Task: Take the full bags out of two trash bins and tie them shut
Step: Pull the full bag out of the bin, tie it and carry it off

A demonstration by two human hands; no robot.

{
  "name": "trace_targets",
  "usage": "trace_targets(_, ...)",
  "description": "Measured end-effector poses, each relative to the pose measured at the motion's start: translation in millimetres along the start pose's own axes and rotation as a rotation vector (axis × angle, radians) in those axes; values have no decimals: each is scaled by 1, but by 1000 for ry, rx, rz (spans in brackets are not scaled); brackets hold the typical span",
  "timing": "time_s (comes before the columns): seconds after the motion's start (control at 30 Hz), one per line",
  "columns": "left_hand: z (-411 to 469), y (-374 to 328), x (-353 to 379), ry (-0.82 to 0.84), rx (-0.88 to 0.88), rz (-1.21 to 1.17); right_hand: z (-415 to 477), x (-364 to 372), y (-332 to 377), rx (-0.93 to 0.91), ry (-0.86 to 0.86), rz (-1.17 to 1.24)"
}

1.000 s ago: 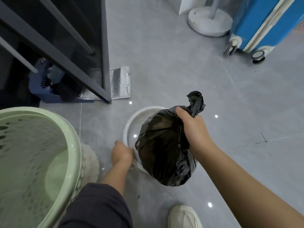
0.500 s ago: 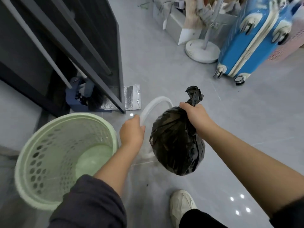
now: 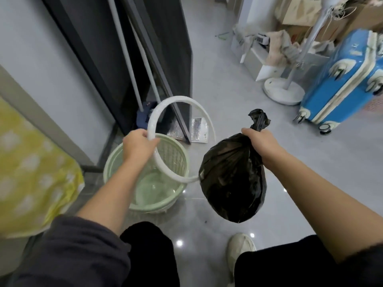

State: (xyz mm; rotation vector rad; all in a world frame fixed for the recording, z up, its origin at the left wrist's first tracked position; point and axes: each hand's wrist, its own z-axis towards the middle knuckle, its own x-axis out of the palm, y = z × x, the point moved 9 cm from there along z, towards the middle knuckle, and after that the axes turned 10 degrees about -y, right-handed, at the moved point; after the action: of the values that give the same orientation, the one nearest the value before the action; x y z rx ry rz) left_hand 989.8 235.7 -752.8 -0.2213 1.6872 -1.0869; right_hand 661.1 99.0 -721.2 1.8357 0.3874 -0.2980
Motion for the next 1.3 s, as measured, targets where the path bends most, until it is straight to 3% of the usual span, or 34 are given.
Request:
trace_targets(0.13,12,87,-30,62,-375,-220,-10,25,-1,23,37,9)
trace_targets(0.33,-4,161,-49,94,-594,-221,-11,62,-8,21,116,-45)
trace_targets(0.63,-13,211,-35,132,-585,96,-2,89,-15,-5,139,-93)
trace_targets(0.83,-18,224,-19,142,-720,-179,3,88,-30,28,144,-125)
trace_targets(0.97,-3,228,-29,80,-739,-170,11,79,-38,46,123,-125)
trace_targets(1.03,6,220,-40,45,-676,-1,12,76,-41,48,113,-137)
trace_targets(1.13,23,169,-50,-93,-272,458,12,78,-42,41,112,-153)
trace_targets(1.2,14,114,-20,-53,75,432,14,78,-43,31,101,-170)
trace_targets(1.3,-18,57,43,186,348,320,15,73,-46,21,79,-184)
